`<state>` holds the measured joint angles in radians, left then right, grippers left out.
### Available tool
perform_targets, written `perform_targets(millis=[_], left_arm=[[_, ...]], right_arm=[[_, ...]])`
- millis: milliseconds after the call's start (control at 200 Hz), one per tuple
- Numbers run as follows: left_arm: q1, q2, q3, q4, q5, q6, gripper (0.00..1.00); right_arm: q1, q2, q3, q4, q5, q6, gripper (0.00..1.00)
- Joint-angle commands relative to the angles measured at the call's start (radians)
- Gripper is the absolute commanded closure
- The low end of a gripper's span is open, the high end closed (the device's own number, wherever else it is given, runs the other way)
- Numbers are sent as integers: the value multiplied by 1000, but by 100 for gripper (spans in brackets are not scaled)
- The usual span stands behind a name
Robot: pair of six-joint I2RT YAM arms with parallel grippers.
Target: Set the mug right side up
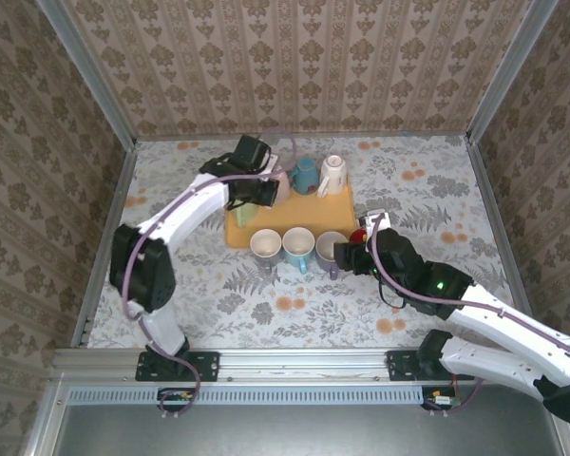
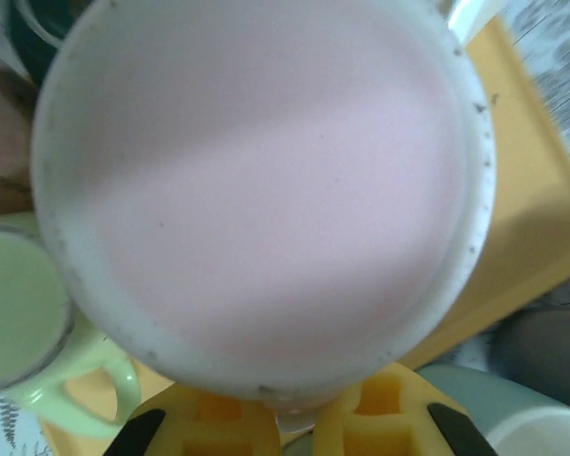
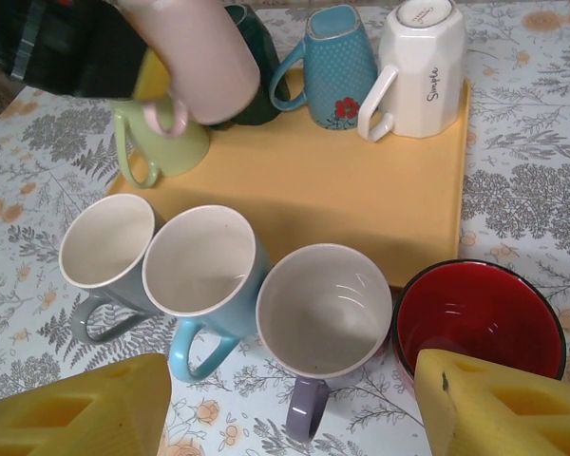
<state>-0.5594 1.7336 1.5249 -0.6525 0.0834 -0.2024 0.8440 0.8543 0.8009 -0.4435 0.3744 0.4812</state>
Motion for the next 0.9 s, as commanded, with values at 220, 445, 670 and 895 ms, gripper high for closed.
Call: perform_targets(millis=[220,445,670,895], left_arm=[[61,-396,-324,573,342,-229,100],[98,-538,-545,1064,614,-540,100],[98,-566,-676,1514,713,-856,100],[98,-538,-723,1793,723,-1071,100]], right_arm=[[-55,21,97,10,-209,35,35],[-176,39,73,297,-600,288,28],[-261,155,32,714,-837,596,16],[-273,286,38,1029,-944,732,12]])
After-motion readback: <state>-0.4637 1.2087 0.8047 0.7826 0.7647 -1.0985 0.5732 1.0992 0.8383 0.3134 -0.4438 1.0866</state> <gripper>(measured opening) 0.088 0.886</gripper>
